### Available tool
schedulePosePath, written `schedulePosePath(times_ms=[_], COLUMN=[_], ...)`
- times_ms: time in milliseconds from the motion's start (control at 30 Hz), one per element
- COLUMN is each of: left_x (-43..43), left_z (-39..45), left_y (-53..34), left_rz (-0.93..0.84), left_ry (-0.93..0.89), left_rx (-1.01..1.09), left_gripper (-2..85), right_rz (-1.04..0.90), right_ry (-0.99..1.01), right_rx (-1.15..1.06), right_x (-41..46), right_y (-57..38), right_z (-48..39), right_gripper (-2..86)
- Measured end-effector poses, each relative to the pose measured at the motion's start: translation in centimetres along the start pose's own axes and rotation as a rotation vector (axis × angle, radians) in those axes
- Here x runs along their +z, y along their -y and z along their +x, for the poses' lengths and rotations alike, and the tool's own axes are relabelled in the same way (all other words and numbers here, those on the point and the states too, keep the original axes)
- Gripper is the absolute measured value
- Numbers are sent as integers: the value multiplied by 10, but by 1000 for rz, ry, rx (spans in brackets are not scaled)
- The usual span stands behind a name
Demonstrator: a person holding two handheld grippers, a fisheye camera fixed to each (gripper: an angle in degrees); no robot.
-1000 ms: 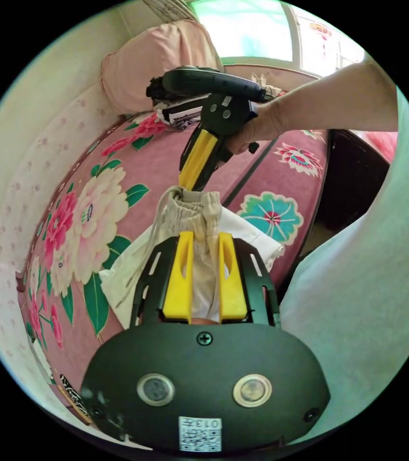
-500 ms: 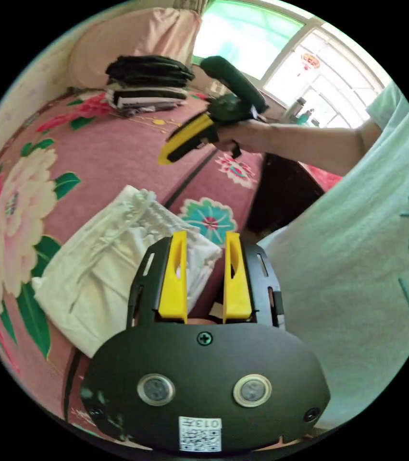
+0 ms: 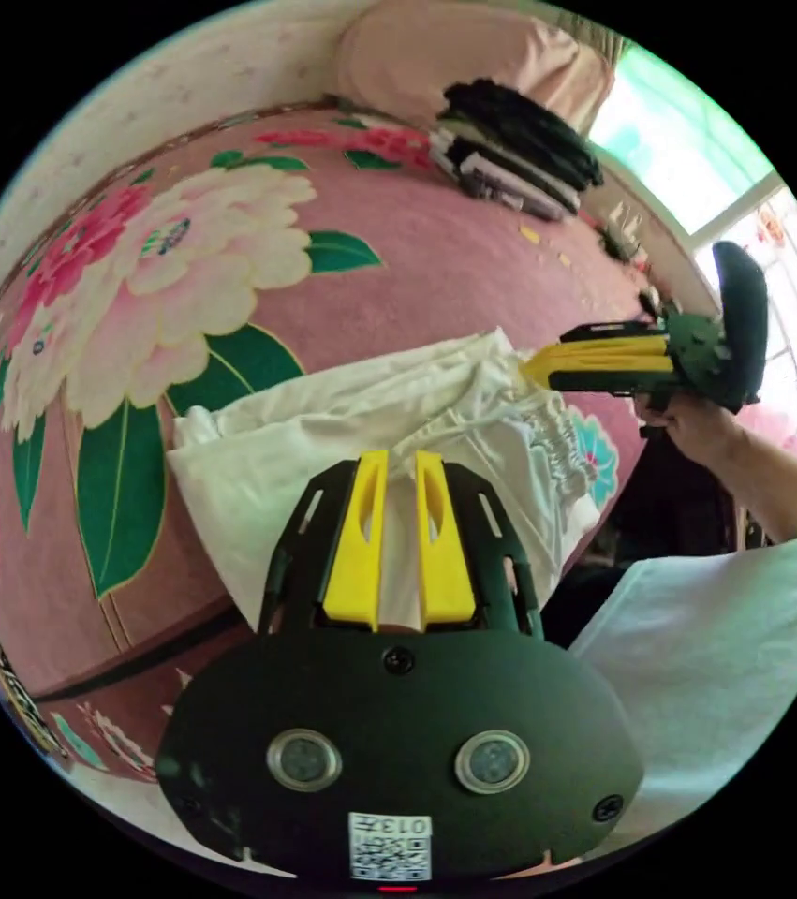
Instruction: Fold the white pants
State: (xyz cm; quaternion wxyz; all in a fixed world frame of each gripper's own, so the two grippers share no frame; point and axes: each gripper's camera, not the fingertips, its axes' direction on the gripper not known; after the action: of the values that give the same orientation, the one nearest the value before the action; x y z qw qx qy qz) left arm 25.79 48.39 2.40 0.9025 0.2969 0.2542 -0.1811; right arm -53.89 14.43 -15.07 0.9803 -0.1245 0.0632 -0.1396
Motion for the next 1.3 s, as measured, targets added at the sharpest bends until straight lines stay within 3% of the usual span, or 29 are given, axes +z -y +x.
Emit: schedulePosePath(times_ms=[133, 267, 467, 600, 833, 1000, 1167, 1300], left_x=[-47, -30, -9, -13, 3, -39, -99, -114], left_z=[-62, -127, -190, -203, -248, -244, -220, -182], left_y=[-40, -57, -60, -62, -82, -93, -98, -71], left_rz=[132, 22, 11, 13, 11, 118, 339, 395], left_ry=[146, 39, -296, -263, -471, -482, -580, -583], left_rx=[-164, -240, -362, -324, -555, -399, -264, -131], left_gripper=[128, 144, 148, 146, 64, 50, 48, 47], right_rz=[165, 167, 153, 121, 123, 101, 381, 517], right_ry=[113, 284, 442, 533, 410, 223, 221, 193], right_rx=[360, 558, 710, 729, 780, 624, 582, 605], right_x=[0, 70, 152, 190, 231, 215, 147, 109], right_y=[-77, -133, -175, -186, -196, -166, -201, -239], right_z=[67, 107, 126, 121, 93, 37, 3, 18], right_gripper=[117, 141, 140, 129, 90, 75, 72, 71])
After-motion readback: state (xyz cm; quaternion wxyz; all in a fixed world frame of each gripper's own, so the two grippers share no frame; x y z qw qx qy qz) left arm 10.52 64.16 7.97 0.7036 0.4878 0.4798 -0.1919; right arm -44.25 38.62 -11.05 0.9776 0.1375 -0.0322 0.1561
